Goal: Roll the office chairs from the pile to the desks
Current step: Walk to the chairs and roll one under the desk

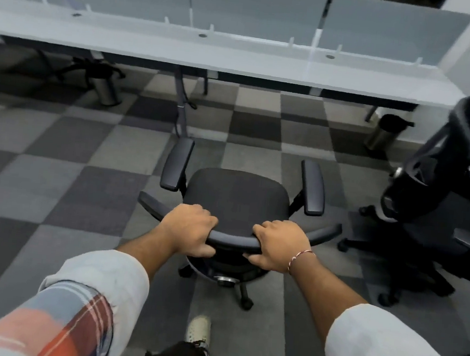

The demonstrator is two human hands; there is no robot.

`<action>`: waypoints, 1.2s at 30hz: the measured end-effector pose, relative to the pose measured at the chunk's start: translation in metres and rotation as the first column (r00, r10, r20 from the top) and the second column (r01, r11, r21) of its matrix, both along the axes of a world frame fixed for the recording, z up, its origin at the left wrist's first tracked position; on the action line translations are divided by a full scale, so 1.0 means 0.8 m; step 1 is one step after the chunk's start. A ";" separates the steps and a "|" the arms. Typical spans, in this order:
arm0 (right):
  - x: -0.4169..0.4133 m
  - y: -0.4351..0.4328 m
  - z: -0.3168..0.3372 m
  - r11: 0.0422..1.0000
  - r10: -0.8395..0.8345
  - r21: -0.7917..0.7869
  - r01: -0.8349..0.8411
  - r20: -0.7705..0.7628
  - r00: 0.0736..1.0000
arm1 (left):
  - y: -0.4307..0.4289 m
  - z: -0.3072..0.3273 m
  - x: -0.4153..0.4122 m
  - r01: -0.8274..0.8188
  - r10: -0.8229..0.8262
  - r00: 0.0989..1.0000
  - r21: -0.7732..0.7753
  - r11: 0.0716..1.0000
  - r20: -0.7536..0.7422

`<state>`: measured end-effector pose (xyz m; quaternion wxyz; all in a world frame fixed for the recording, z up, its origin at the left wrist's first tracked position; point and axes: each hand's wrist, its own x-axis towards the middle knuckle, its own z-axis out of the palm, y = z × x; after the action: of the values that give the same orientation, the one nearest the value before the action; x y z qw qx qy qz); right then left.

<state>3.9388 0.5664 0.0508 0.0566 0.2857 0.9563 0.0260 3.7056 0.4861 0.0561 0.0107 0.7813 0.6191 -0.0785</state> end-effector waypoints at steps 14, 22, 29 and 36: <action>-0.217 0.055 0.004 0.983 0.183 -0.011 -0.183 0.010 0.983 | -0.022 -0.012 -0.179 -0.299 0.298 0.954 0.075 0.951 0.024; -0.351 0.078 0.002 0.967 0.255 0.011 -0.255 0.018 0.967 | -0.021 -0.006 -0.286 -0.441 0.441 0.897 0.065 0.895 0.011; -0.461 0.103 -0.003 0.942 0.335 0.029 -0.335 0.000 0.942 | -0.012 -0.005 -0.380 -0.518 0.519 0.855 0.059 0.854 0.000; -0.573 0.154 -0.015 0.897 0.438 0.090 -0.433 -0.050 0.898 | 0.017 -0.011 -0.475 -0.582 0.584 0.811 0.082 0.809 -0.001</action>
<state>3.4808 0.6892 0.0387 0.0054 0.0674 0.9956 0.0647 3.3259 0.4999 0.0476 -0.0044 0.5524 0.8316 -0.0576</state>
